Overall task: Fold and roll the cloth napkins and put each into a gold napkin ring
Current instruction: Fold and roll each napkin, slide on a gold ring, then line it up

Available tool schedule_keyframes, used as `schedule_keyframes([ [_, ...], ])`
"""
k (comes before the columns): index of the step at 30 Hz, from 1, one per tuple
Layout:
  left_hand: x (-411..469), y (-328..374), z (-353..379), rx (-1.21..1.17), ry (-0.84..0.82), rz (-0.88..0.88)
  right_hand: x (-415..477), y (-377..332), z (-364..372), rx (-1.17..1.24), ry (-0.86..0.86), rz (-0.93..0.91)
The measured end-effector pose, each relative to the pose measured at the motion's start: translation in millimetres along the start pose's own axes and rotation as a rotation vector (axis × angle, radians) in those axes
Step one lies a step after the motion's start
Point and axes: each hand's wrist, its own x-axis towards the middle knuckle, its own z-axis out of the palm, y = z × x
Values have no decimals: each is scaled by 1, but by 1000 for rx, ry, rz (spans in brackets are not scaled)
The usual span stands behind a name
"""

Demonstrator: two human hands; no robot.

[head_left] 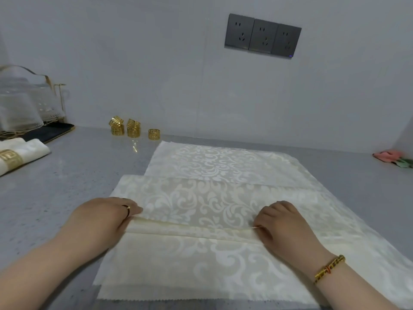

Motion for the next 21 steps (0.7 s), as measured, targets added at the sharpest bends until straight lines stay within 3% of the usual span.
schedule_keyframes([
  [6, -6, 6, -7, -94, -175, -79, -16, 6, -2, 117, -20, 106],
  [11, 28, 21, -20, -288, -325, -276, -20, 4, -3, 167, 33, 144],
  [13, 51, 29, -15, -357, -312, -296, -21, 4, -4, 184, 59, 141],
  [21, 117, 60, 37, -216, -587, -308, -22, 6, -1, 231, 55, 151],
])
